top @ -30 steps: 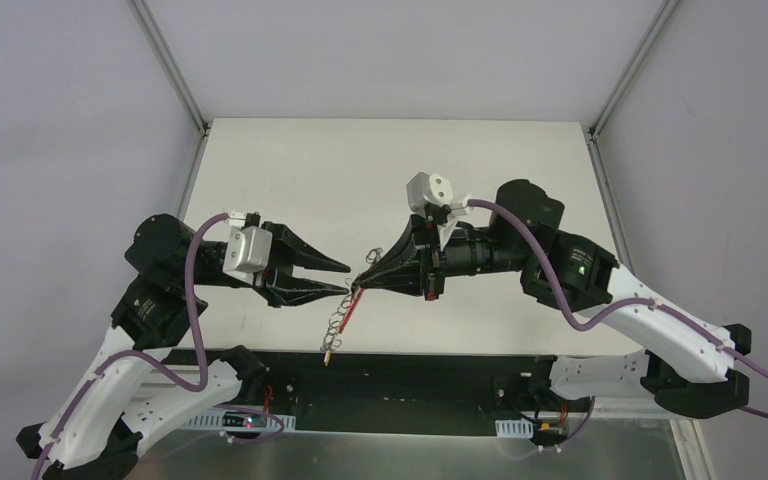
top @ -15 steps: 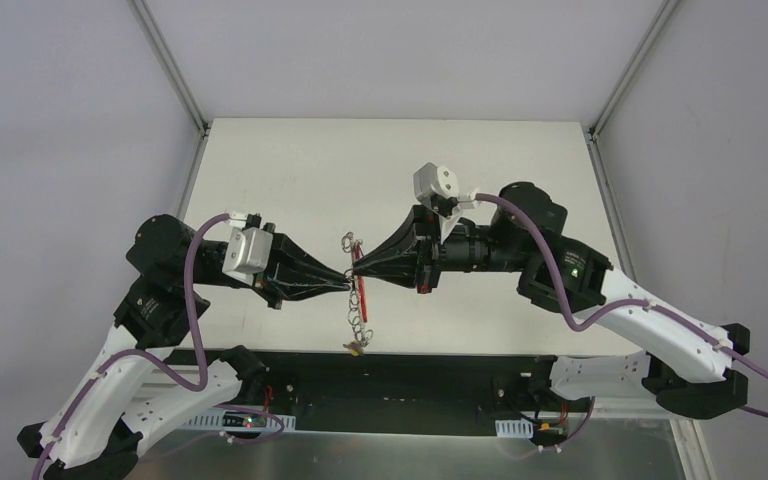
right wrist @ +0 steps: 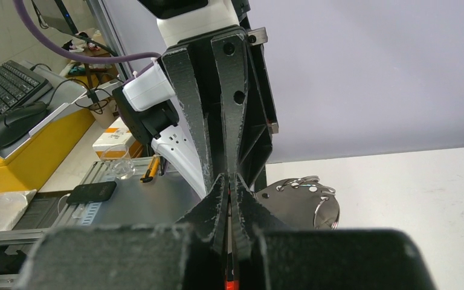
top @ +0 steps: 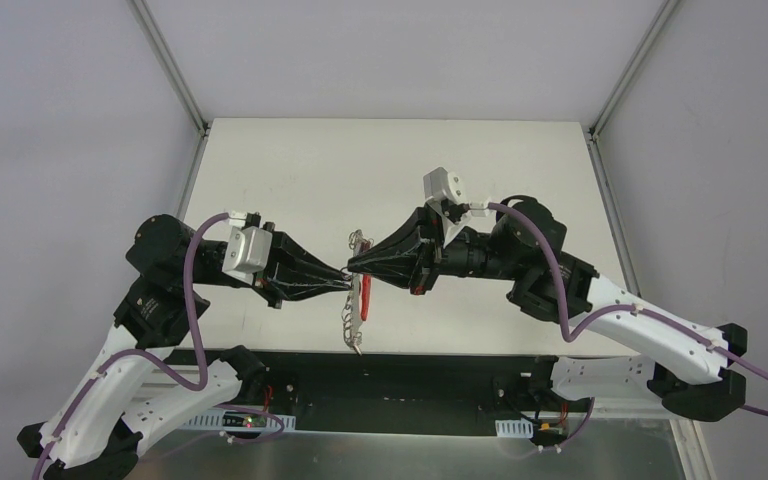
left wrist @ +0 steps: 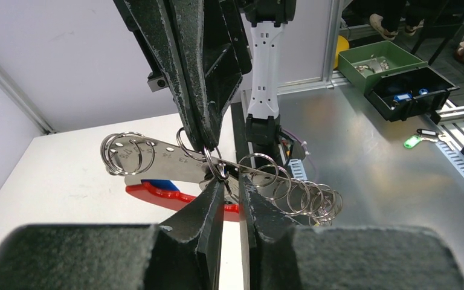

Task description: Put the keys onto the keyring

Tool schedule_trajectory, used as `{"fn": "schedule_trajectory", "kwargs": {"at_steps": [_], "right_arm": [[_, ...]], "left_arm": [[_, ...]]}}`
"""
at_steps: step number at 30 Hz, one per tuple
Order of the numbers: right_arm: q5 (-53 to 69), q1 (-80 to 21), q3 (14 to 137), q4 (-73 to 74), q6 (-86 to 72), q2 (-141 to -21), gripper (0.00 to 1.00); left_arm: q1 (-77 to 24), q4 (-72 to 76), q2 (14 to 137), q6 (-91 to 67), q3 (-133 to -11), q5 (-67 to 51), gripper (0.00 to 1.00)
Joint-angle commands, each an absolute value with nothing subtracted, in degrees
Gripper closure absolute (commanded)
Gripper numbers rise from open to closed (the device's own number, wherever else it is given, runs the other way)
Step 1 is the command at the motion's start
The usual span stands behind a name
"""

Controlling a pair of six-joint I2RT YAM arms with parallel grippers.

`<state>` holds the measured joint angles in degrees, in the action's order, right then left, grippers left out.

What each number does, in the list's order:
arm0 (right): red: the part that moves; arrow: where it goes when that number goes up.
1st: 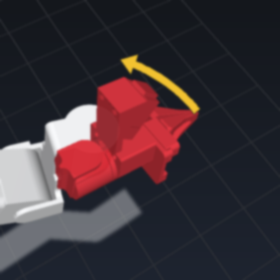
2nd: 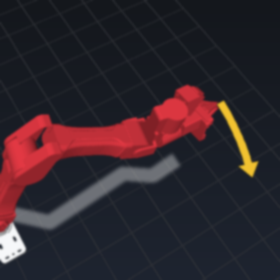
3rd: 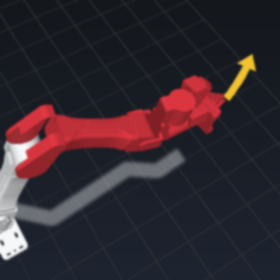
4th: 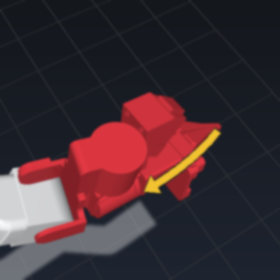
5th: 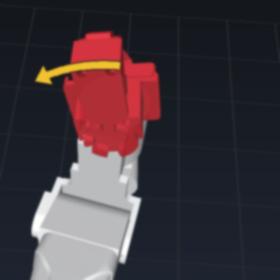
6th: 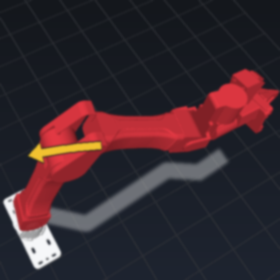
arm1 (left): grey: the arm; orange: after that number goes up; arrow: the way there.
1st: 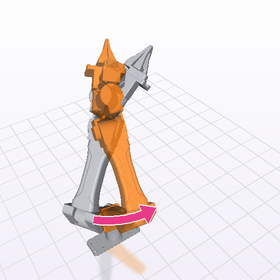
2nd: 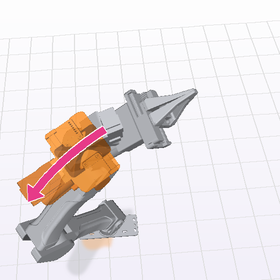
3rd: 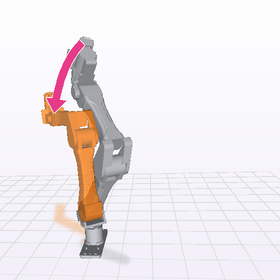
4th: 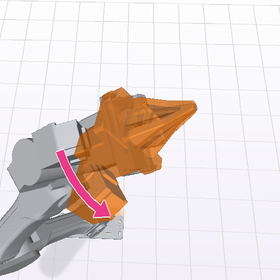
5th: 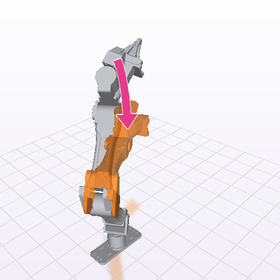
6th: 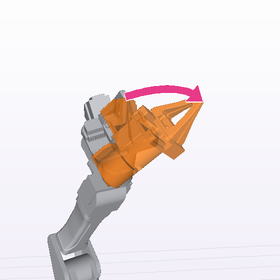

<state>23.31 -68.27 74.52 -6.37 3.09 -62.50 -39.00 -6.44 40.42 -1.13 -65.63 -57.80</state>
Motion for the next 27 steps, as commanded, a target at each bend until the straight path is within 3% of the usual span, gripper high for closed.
{"fn": "schedule_trajectory", "kwargs": {"at_steps": [1,6,10,16,21,27], "right_arm": [[22.28,-68.97,74.08,-15.83,1.72,-60.81,1.0],[22.56,-69.2,74.15,-15.47,1.89,-61.02,1.0],[22.72,-69.29,74.32,-14.32,2.19,-61.08,1.0],[22.67,-69.43,74.27,-13.27,2.7,-60.93,1.0],[22.59,-69.56,74.25,-12.85,3.13,-60.83,1.0],[22.59,-69.76,74.3,-12.62,3.3,-60.92,1.0]], "left_arm": [[-39.2,-3.83,40.3,-2.02,-65.31,-57.34,0.86],[-39.2,-3.85,40.31,-2.11,-65.39,-57.25,0.81],[-39.16,-3.82,39.89,-2.19,-65.36,-56.55,0.7],[-39.2,-3.79,39.27,-2.35,-65.43,-54.77,0.67],[-39.2,-3.84,39.32,-2.78,-65.74,-54.46,0.7],[-39.19,-3.81,39.61,-2.96,-65.81,-54.48,0.83]]}}
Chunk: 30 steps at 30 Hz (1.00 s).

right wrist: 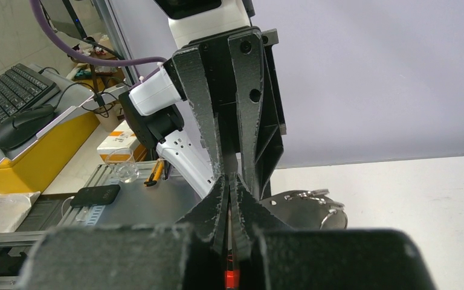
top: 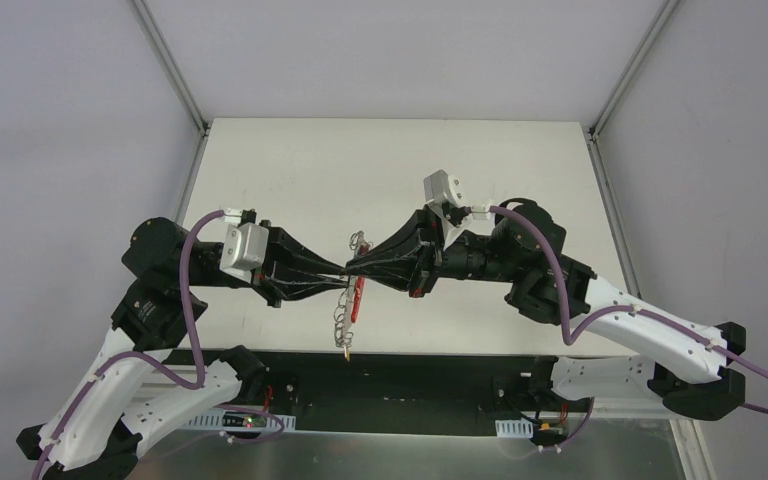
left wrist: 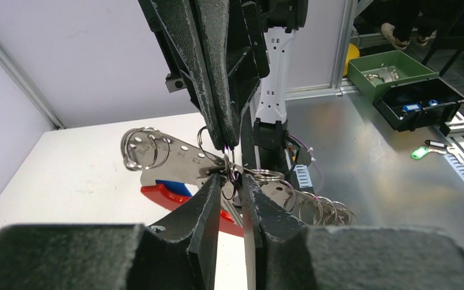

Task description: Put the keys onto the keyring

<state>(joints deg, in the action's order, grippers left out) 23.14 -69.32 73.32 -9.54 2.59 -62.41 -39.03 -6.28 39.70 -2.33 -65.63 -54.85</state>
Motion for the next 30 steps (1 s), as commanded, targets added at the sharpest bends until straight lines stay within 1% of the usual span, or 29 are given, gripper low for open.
{"fn": "schedule_trajectory", "kwargs": {"at_steps": [1,8,10,11,12,18,24,27,28,30], "right_arm": [[22.59,-69.78,74.37,-12.54,3.36,-60.91,1.0],[22.59,-69.78,74.5,-11.25,4.11,-60.99,1.0],[22.66,-69.76,74.48,-10.77,4.36,-61.0,1.0],[22.72,-69.79,74.53,-10.53,4.38,-61.06,1.0],[22.75,-69.8,74.43,-10.4,4.39,-60.98,1.0],[22.98,-69.82,74.3,-8.73,4.87,-60.12,1.0],[22.79,-69.86,75.9,-0.71,6.95,-58.85,1.0],[21.96,-69.91,77.13,5.13,8.68,-57.97,0.78],[21.71,-69.88,77.94,7.72,9.44,-57.94,0.73],[21.6,-69.87,79.64,13.24,10.76,-58.11,0.66]], "left_arm": [[-39.2,-3.79,39.67,-3.01,-65.85,-54.47,0.84],[-39.2,-3.96,39.48,-3.07,-66.11,-54.01,0.86],[-39.17,-4.64,39.83,-3.2,-66.74,-53.73,0.92],[-39.18,-5.23,40.11,-3.26,-67.23,-53.88,0.98],[-39.19,-6.16,40.61,-3.25,-67.92,-54.21,1.0],[-39.2,-8.58,42.25,-3.43,-69.86,-53.37,1.0],[-39.2,-14.72,43.8,-2.7,-73.82,-52.65,1.0],[-39.2,-18.71,45.19,-2.31,-75.93,-52.56,1.0],[-39.2,-19.76,45.52,-2.33,-76.46,-52.75,1.0],[-39.19,-21.79,46.13,-2.3,-77.48,-53.5,1.0]]}}
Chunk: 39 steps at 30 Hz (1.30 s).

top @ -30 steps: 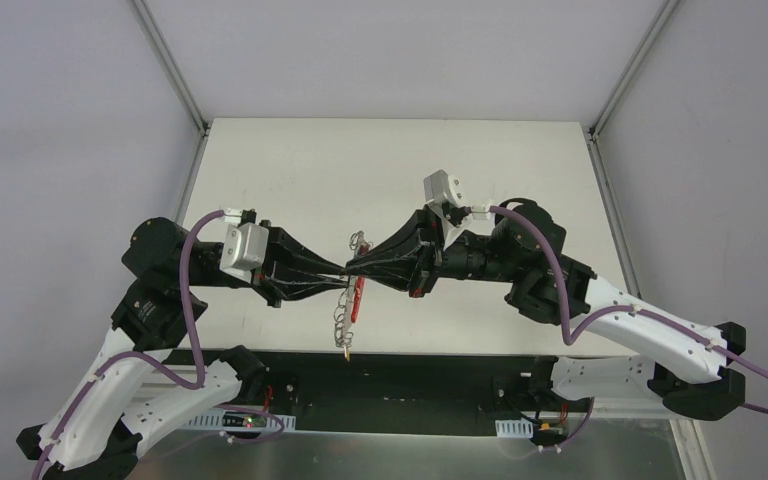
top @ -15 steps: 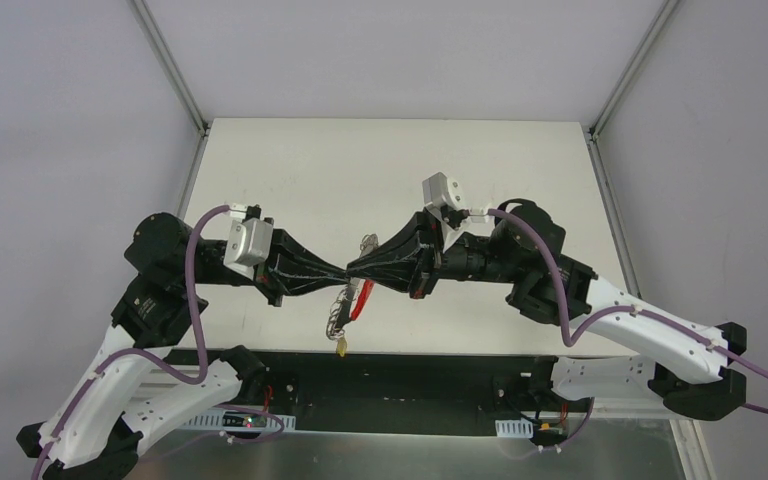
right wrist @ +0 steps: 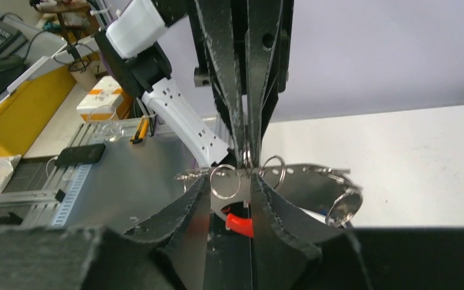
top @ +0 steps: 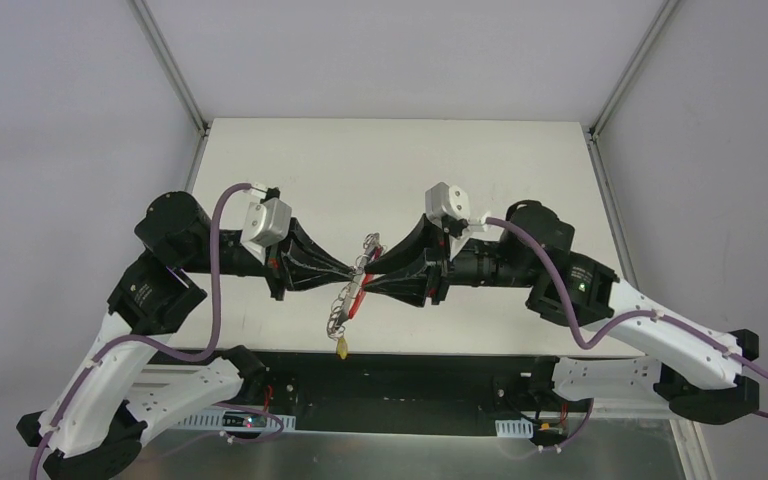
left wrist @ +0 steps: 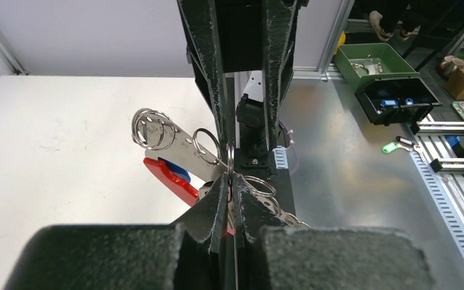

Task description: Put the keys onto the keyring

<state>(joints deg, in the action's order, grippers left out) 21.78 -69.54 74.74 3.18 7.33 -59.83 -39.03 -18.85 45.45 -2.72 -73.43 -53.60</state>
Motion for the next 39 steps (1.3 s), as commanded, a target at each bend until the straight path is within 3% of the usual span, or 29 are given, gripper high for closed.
{"fn": "schedule_trajectory", "kwargs": {"at_steps": [1,10,39], "right_arm": [[21.7,-69.81,80.54,15.86,11.63,-58.22,0.64],[20.8,-69.87,87.02,28.9,16.55,-59.63,0.54],[25.82,-69.86,100.02,34.46,18.59,-73.94,0.53]], "left_arm": [[-39.2,-22.82,46.4,-2.24,-77.98,-54.01,1.0],[-39.15,-32.39,48.63,-1.55,-81.09,-56.07,1.0],[-39.18,-42.89,52.25,3.42,-84.02,-56.6,1.0]]}}
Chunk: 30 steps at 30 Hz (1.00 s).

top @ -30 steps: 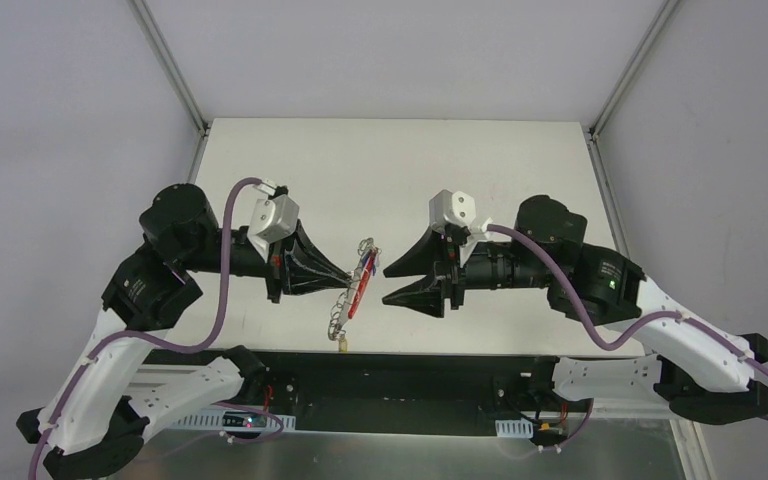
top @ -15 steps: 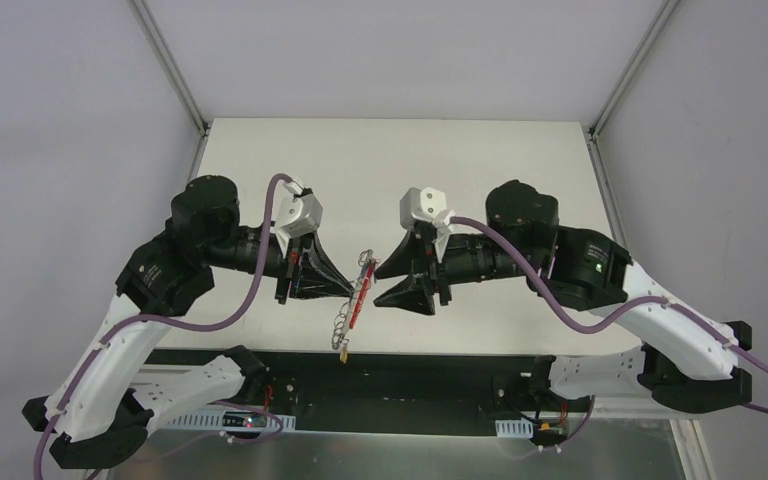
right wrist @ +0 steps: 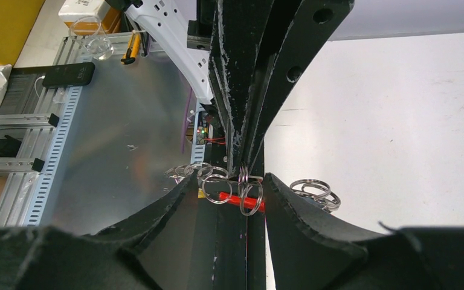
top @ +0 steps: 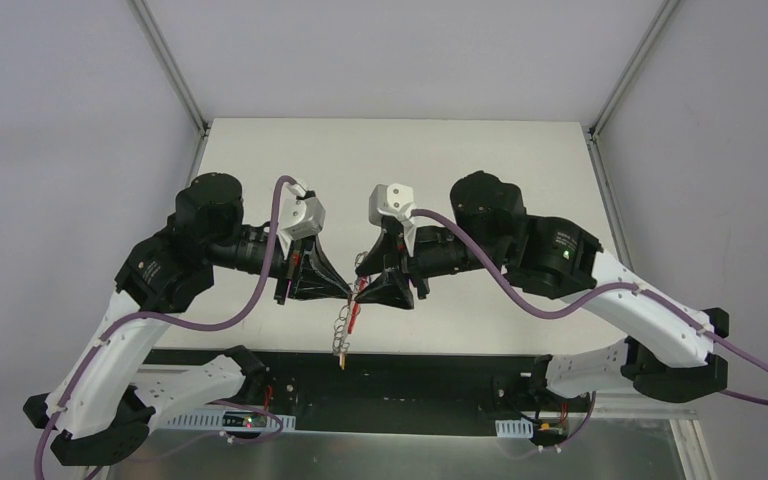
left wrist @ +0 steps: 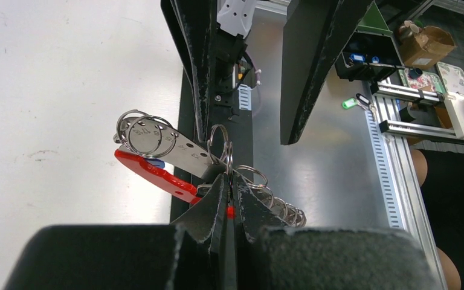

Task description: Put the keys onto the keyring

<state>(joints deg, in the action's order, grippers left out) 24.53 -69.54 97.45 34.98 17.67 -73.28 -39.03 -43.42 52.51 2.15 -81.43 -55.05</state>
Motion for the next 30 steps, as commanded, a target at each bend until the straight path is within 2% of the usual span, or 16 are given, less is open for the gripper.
{"fn": "schedule_trajectory", "kwargs": {"at_steps": [1,7,13,30], "right_arm": [[25.89,-69.87,99.96,34.34,18.55,-74.1,0.53],[26.39,-69.87,99.78,33.61,18.06,-75.01,0.54],[27.03,-69.78,99.98,33.64,17.92,-75.69,0.59],[29.36,-69.77,101.2,36.51,18.62,-77.29,0.94]], "left_arm": [[-39.2,-42.97,52.29,3.38,-84.1,-56.56,1.0],[-39.19,-42.99,52.26,3.6,-84.2,-56.56,1.0],[-39.21,-42.98,52.22,3.76,-84.02,-56.38,1.0],[-39.21,-43.07,51.63,4.26,-84.2,-53.97,1.0]]}}
